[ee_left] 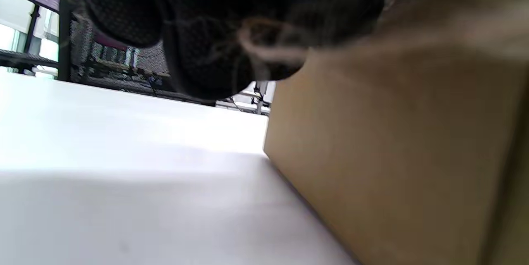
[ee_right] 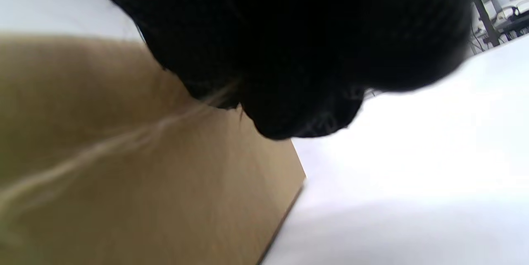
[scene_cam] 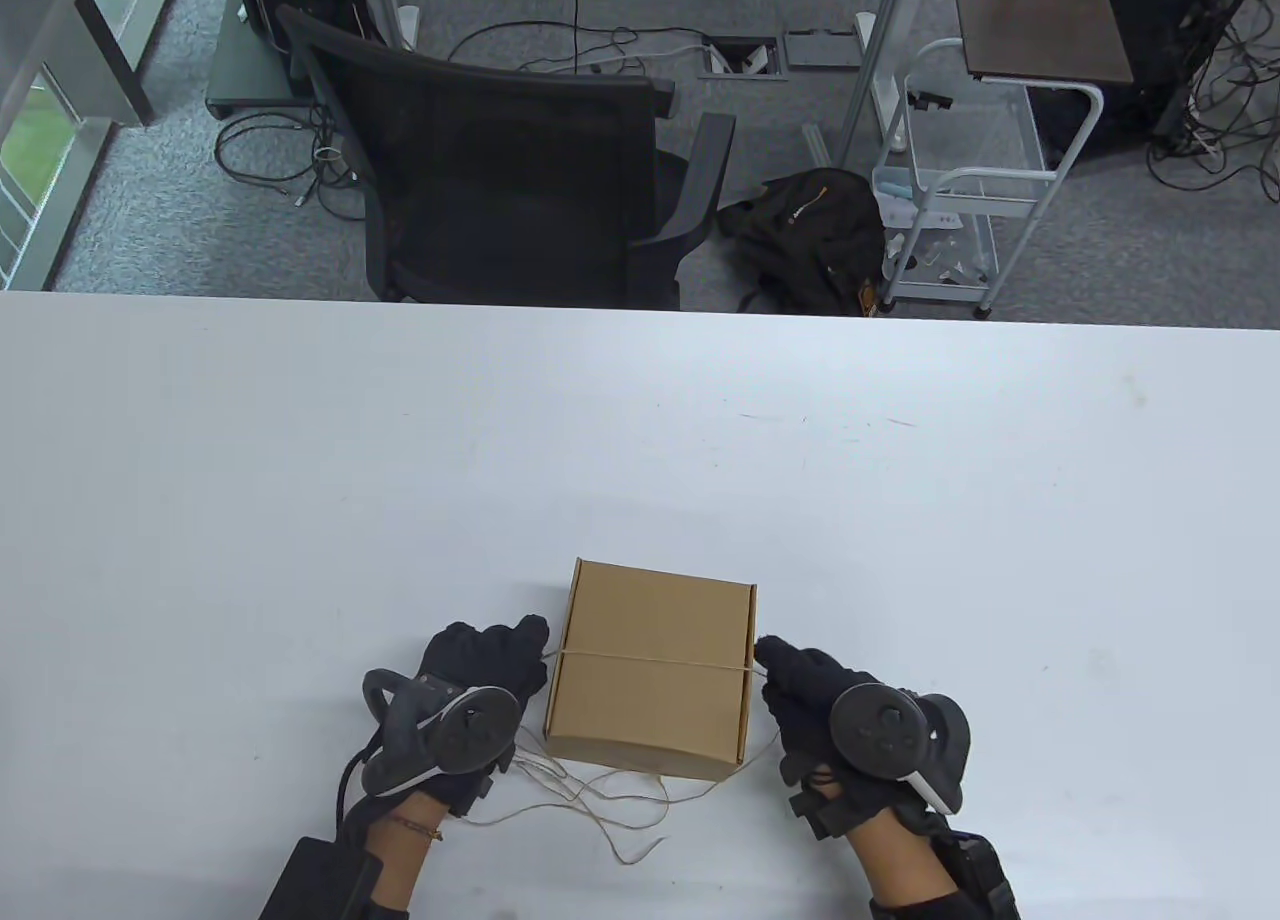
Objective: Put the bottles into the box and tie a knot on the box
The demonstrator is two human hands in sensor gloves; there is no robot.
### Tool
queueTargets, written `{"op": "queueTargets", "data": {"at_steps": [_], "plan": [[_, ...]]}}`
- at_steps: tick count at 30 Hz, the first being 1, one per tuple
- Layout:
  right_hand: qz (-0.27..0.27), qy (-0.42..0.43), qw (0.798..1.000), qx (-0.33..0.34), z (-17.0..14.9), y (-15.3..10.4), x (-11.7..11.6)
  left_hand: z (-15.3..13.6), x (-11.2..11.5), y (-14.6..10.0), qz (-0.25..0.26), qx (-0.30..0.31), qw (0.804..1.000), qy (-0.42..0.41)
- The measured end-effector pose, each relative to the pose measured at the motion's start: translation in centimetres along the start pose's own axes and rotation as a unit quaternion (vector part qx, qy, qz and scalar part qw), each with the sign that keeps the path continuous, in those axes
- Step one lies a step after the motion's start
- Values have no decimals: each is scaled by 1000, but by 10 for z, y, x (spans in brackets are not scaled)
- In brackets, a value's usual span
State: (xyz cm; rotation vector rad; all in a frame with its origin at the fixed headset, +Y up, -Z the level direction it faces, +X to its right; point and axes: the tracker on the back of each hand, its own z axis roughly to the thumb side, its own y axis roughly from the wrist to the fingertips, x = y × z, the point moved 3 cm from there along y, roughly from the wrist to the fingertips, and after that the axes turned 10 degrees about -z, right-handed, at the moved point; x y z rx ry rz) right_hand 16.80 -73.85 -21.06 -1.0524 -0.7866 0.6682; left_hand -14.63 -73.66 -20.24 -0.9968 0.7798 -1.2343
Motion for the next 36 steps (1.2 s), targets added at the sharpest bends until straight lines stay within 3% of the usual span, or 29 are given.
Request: {"op": "queueTargets", "data": {"at_steps": [3, 10, 16, 21, 25, 28, 33, 36], "plan": [[22, -39, 999, 8, 0, 0, -7, 5, 4, 2, -21, -1, 1000, 15], [79, -33, 996, 5, -10, -2, -26, -6, 24, 0, -89, -26, 994, -64], [102, -45, 993, 39, -7, 1, -37, 0, 41, 5, -122, 5, 991, -52], [98, -52, 993, 39, -2, -2, -42, 1, 39, 3, -107, 12, 992, -71], [80, -38, 994, 59, 1, -2, -30, 1, 25, -2, -74, 13, 993, -95], [68, 54, 995, 47, -5, 0, -19, -2, 9, -6, -34, 15, 988, -148], [35, 215, 976, 7, -12, 1, -2, -4, -14, -13, 24, 23, 973, -228], [-10, 275, 961, -11, -10, 2, 12, -4, -22, -15, 45, 32, 950, -306]]}}
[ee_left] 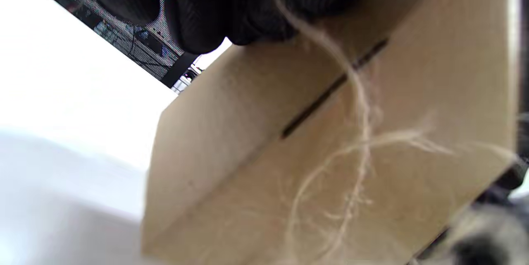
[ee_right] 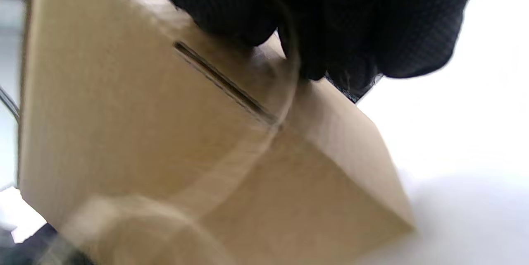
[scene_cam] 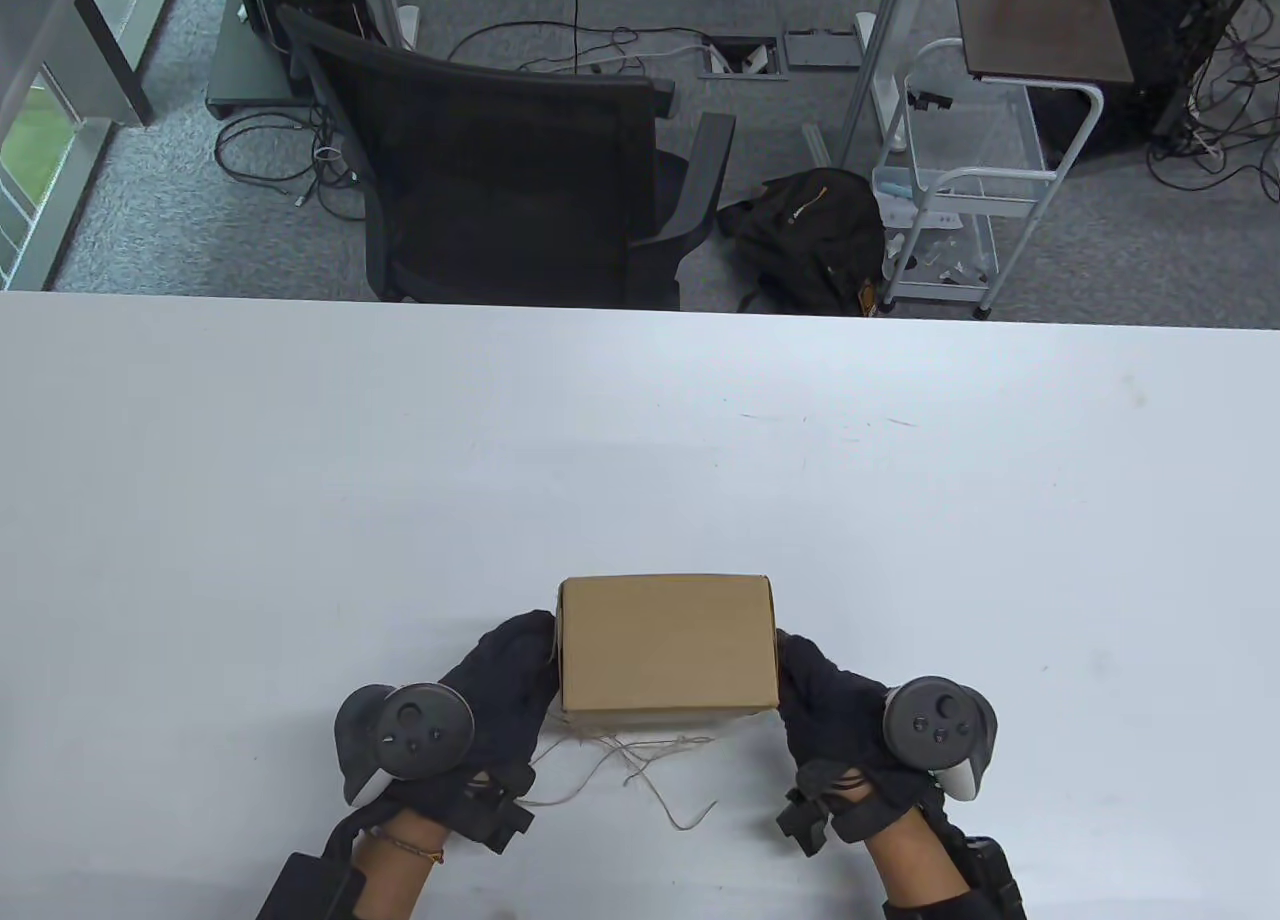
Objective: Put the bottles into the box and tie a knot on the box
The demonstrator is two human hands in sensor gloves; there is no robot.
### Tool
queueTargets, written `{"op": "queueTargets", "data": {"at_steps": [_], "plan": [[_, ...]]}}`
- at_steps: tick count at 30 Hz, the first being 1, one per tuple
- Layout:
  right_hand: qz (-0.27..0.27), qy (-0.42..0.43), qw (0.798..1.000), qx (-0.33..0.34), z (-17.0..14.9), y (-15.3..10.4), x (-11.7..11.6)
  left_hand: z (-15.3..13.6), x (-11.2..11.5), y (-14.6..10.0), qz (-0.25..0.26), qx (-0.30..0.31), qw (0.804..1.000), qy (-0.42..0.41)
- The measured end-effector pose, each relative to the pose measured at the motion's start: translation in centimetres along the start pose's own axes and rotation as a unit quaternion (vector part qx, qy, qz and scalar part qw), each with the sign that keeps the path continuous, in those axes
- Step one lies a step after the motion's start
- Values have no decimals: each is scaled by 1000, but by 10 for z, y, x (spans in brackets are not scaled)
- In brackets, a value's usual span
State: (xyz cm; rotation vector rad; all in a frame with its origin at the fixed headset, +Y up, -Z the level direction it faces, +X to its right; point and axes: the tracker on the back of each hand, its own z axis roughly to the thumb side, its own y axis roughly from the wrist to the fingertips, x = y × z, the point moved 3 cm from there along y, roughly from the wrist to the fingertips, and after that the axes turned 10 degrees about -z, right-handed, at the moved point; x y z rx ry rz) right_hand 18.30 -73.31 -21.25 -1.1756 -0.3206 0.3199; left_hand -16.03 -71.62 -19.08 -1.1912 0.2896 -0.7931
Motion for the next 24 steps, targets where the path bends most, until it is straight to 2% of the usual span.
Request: {"op": "queueTargets", "data": {"at_steps": [2, 6, 8, 10, 12, 13, 15, 20, 24], "plan": [[-18, -8, 1000, 21, 7, -1, 3, 5, -3, 0, 22, 2, 999, -25], [-38, -57, 996, 51, 16, 1, 2, 10, -8, 5, 40, -22, 998, 43], [-30, -50, 998, 37, 11, 2, 0, 7, -10, 5, 36, -26, 998, 37], [0, -34, 999, -8, 2, 4, -7, -2, -8, 10, 24, -74, 997, 27], [-1, -68, 998, -15, -7, 5, -13, -13, -2, 13, 16, -101, 995, 17], [9, -71, 997, -37, -13, 6, -16, -21, 1, 16, -5, -123, 992, 8], [14, -45, 997, -58, -19, 8, -20, -34, 7, 17, -7, -154, 987, -38], [15, -79, 996, -47, -23, 10, -23, -47, 12, 21, -37, -149, 985, -79], [1, -34, 997, -72, -25, 9, -15, -49, 8, 19, -33, -146, 981, -125]]}}
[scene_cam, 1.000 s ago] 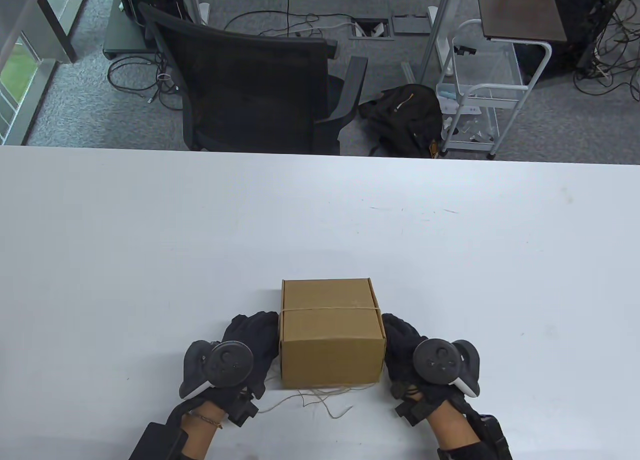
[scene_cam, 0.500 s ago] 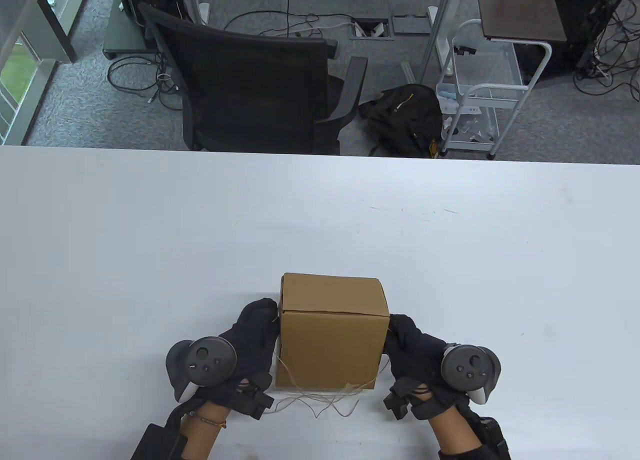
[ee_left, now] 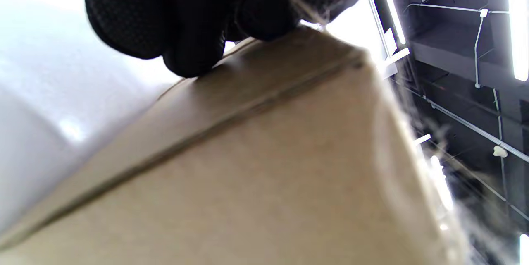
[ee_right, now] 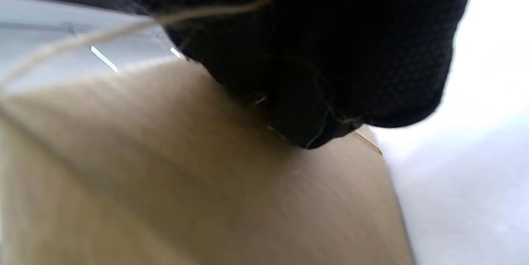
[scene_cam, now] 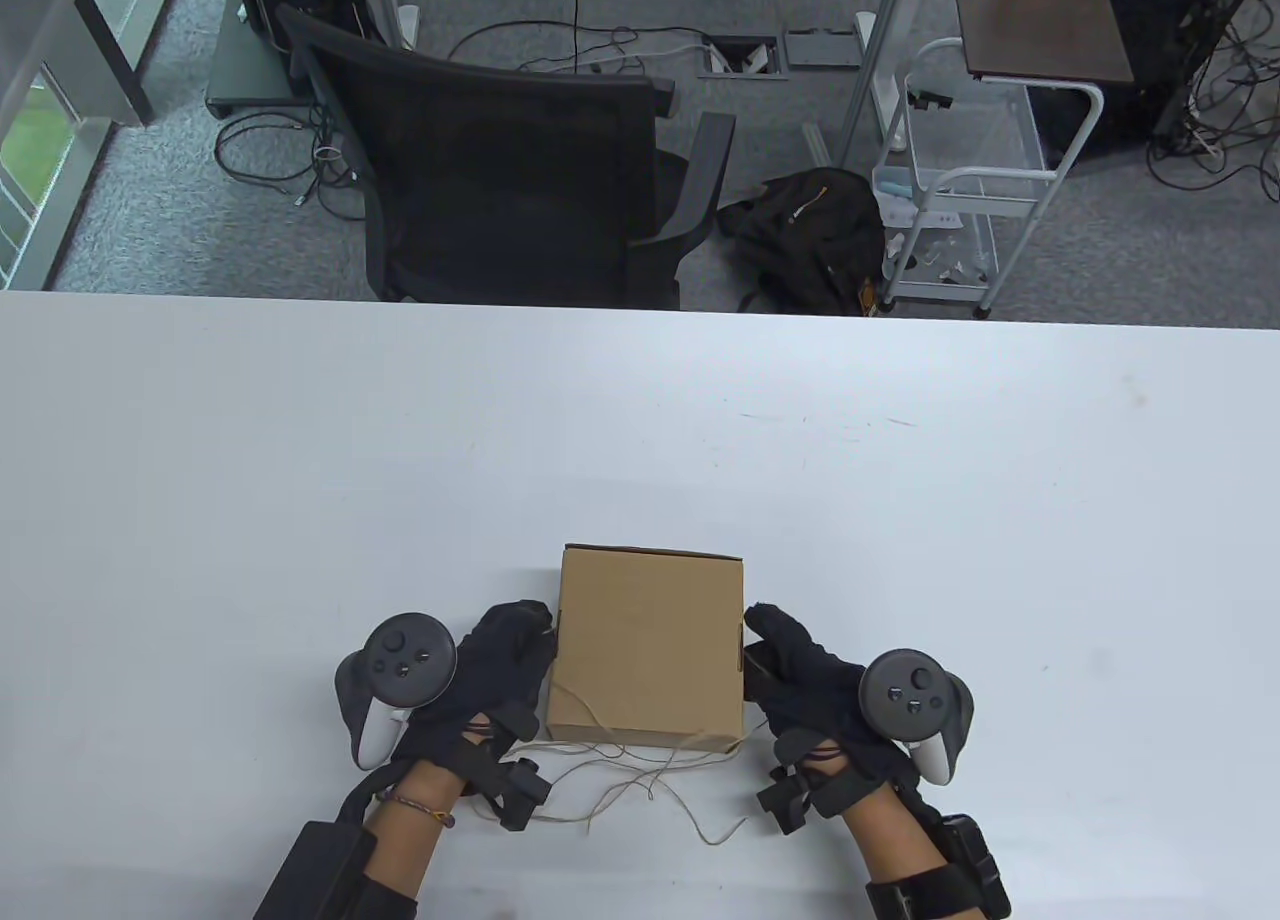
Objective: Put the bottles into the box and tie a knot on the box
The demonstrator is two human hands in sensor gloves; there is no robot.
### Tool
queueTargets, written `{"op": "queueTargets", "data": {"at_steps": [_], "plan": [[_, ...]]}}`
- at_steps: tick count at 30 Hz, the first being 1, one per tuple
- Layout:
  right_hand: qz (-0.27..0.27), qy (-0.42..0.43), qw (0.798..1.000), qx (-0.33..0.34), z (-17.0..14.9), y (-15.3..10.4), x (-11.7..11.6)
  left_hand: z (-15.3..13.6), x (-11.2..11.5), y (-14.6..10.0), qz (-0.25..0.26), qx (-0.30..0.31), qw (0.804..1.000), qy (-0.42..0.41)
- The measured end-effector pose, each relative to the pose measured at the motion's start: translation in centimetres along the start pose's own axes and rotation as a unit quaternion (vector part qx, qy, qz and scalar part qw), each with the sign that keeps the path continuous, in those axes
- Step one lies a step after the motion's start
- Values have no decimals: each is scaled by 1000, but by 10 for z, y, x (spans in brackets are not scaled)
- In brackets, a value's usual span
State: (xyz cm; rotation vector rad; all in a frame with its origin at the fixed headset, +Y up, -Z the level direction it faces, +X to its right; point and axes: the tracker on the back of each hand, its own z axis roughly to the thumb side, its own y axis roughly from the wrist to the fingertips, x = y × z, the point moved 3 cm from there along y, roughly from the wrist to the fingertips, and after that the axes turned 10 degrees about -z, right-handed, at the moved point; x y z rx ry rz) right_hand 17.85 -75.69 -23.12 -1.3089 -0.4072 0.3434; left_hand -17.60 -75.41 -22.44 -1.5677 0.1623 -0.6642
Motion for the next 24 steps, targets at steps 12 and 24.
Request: {"op": "queueTargets", "data": {"at_steps": [12, 24], "plan": [[29, -58, 993, 97, 48, -17, 1, 30, 6, -17, -2, -3, 1000, 3], [-28, -364, 840, 402, 117, -43, -21, 66, 39, -15, 38, 74, 937, 339]]}}
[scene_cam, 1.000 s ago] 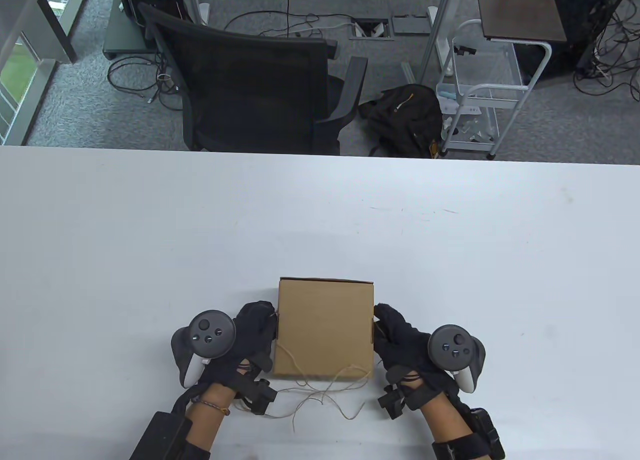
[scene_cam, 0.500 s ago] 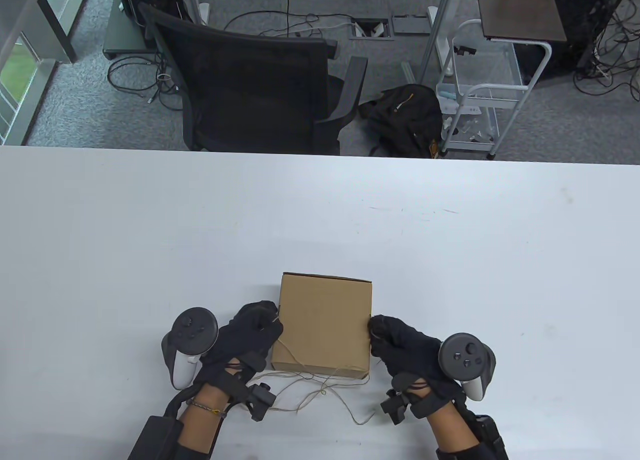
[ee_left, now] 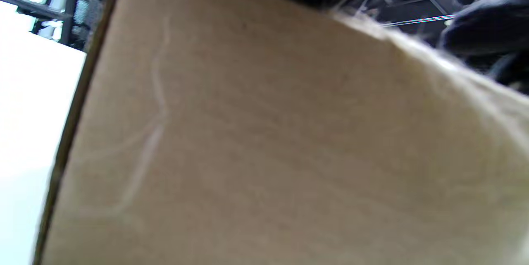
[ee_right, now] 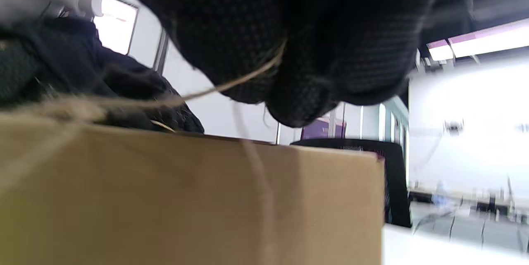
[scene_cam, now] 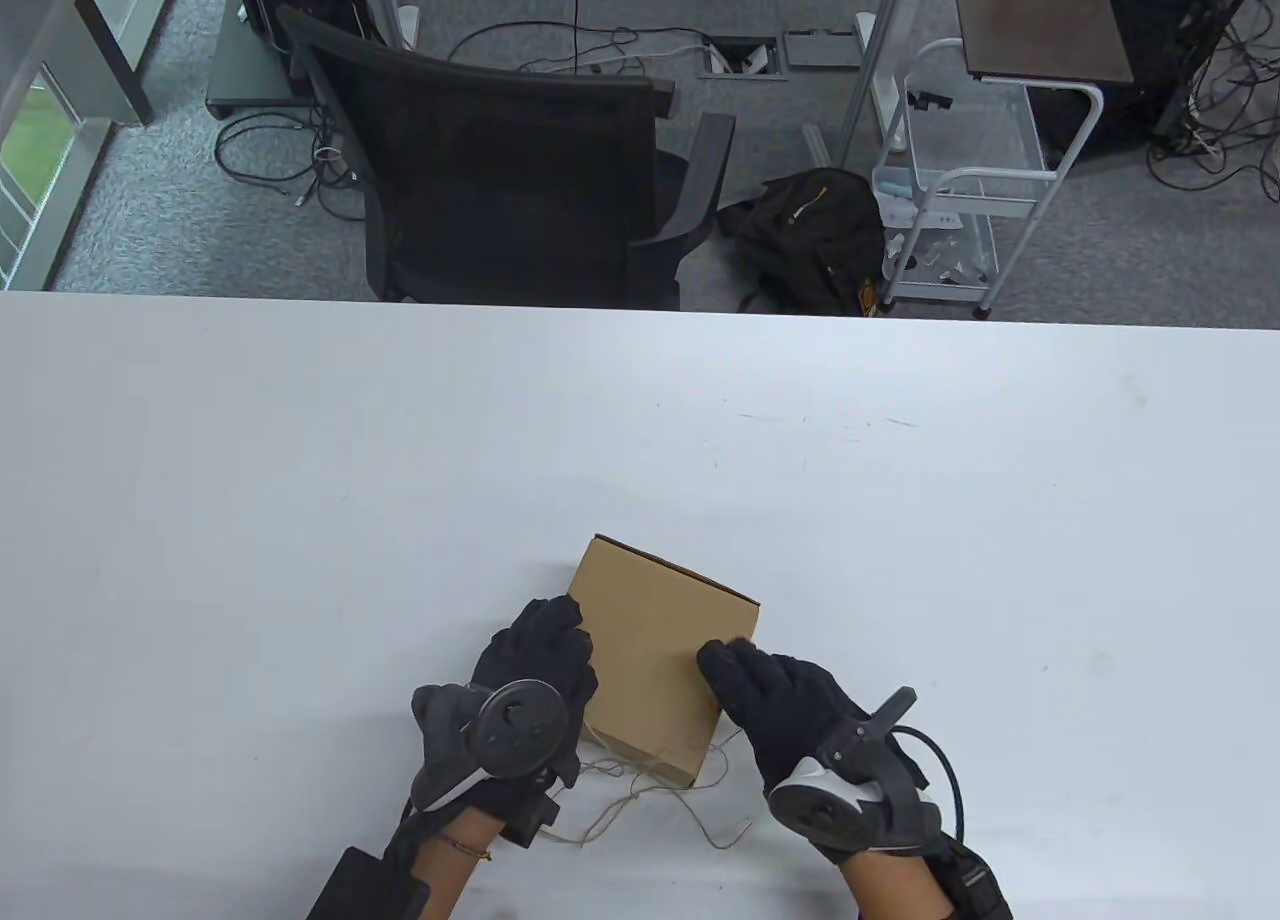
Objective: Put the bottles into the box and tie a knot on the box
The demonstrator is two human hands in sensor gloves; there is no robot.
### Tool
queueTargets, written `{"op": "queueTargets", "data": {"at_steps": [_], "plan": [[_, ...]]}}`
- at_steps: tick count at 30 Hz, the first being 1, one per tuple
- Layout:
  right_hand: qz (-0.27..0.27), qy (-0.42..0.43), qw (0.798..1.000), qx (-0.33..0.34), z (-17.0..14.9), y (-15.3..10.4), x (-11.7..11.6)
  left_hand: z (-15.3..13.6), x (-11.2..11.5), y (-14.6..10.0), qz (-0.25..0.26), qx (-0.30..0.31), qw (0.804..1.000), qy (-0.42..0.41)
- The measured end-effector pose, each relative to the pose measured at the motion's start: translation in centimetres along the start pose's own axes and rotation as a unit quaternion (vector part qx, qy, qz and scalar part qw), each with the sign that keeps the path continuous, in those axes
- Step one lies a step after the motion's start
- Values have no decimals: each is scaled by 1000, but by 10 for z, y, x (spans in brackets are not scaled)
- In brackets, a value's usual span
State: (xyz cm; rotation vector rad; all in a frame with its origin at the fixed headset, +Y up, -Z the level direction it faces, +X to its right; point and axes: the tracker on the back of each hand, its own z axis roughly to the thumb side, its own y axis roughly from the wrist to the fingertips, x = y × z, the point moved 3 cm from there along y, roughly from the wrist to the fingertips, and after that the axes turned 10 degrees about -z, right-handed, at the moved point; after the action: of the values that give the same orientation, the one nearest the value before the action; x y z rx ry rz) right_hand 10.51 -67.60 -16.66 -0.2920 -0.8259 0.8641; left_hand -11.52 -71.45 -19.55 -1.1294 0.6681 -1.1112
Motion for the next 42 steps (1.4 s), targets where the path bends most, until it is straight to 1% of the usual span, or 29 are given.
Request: {"op": "queueTargets", "data": {"at_steps": [1, 3, 4, 5, 7, 8, 9, 11, 12, 13, 14, 15, 16, 17, 19, 20, 23, 24, 26, 28, 29, 31, 32, 33, 35, 38, 40, 42], "plan": [[-1, -10, 1000, 2, 0, 2, -1, -1, 0, 0, 2, 10, 1000, 5], [-9, -3, 1000, 6, 0, 5, -4, -3, 0, 2, 3, 30, 1000, 8], [0, 7, 1000, -4, -1, 6, -9, -4, 1, 2, 0, 38, 999, 1], [3, -7, 1000, -9, -3, 5, -11, -6, 1, 3, -2, 49, 999, 0], [2, 11, 1000, -4, -5, 4, -16, -8, 2, 5, -3, 64, 998, -11], [11, 15, 1000, -10, -6, 3, -19, -9, 2, 6, -4, 71, 997, -15], [36, 26, 999, -30, -11, 1, -25, -11, 3, 6, -3, 80, 997, -21], [69, 82, 992, -59, -18, -2, -36, -13, 3, 7, -3, 92, 995, -33], [79, 135, 984, -86, -24, -3, -42, -14, 4, 7, -1, 88, 995, -40], [76, 161, 977, -113, -27, -5, -41, -13, 4, 7, 3, 84, 996, -39], [74, 170, 975, -125, -29, -4, -40, -10, 3, 5, 16, 76, 997, -20], [76, 161, 977, -119, -27, -3, -38, -9, 2, 4, 23, 71, 997, -1], [78, 105, 987, -92, -22, -3, -35, -7, 0, 4, 20, 66, 998, -2], [77, 61, 993, -69, -17, -1, -33, -5, -2, 4, 7, 80, 996, -46], [71, 13, 996, -51, -8, 1, -29, -3, -1, 3, -25, 66, 991, -111], [73, -5, 996, -46, -4, 3, -28, -1, -1, 2, -36, 70, 990, -117], [76, -61, 995, -17, 12, 7, -24, 9, -4, -2, -26, 57, 995, -76], [68, -89, 994, -1, 19, 8, -21, 12, -4, -6, -8, 45, 998, -50], [75, -123, 989, 15, 28, 10, -19, 18, -2, -8, 0, 42, 999, -36], [82, -132, 988, 15, 34, 11, -16, 24, 0, -11, -12, 46, 998, -32], [82, -123, 989, 19, 34, 11, -15, 27, 1, -12, -12, 51, 998, -32], [84, -84, 993, 5, 32, 11, -14, 29, 7, -9, -43, 67, 996, -33], [86, -61, 994, -3, 29, 12, -14, 27, 10, -8, -62, 84, 993, -52], [86, -56, 995, -6, 26, 13, -14, 21, 8, -7, -38, 73, 994, -73], [96, -69, 993, -5, 20, 17, -16, 14, 10, -4, -52, 81, 991, -93], [112, -89, 990, -5, 6, 25, -24, 10, 10, -1, -51, 95, 989, -104], [132, -85, 987, -26, -7, 31, -31, 10, 10, -1, -49, 104, 989, -95], [145, -51, 985, -72, -25, 38, -40, 9, 11, 0, -55, 107, 988, -99]]}}
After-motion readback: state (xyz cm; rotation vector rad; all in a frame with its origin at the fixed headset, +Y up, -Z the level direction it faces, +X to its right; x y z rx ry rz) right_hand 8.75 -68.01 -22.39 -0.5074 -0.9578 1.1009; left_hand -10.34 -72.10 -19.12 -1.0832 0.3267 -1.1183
